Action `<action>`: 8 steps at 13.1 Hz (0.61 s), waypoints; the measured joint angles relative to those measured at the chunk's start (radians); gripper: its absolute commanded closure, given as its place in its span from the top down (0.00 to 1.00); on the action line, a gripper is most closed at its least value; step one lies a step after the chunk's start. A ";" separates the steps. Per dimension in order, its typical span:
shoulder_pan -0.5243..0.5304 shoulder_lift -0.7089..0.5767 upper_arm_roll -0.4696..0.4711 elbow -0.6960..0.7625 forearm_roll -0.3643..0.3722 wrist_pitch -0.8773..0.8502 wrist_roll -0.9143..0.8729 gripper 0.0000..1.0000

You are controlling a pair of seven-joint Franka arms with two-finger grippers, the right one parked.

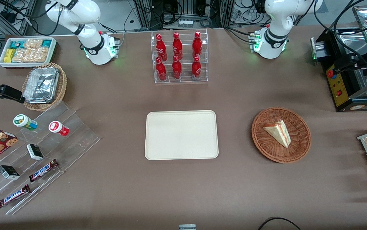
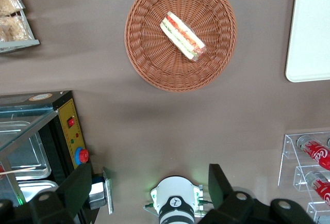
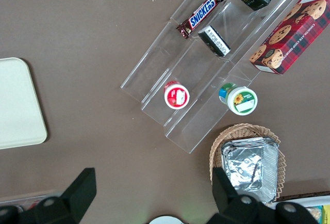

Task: Place sandwich from basket to tray
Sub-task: 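Move the left gripper toward the wicker basket with the sandwich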

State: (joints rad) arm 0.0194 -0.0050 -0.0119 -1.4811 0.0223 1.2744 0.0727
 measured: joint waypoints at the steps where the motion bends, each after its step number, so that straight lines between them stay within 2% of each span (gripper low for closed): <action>1: 0.000 0.000 0.000 0.000 0.000 0.001 -0.006 1.00; 6: -0.001 0.032 0.000 -0.014 0.012 0.045 -0.054 1.00; 8: -0.003 0.063 0.000 -0.084 0.014 0.151 -0.099 1.00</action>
State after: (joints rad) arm 0.0161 0.0578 -0.0119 -1.5648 0.0360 1.4258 -0.0263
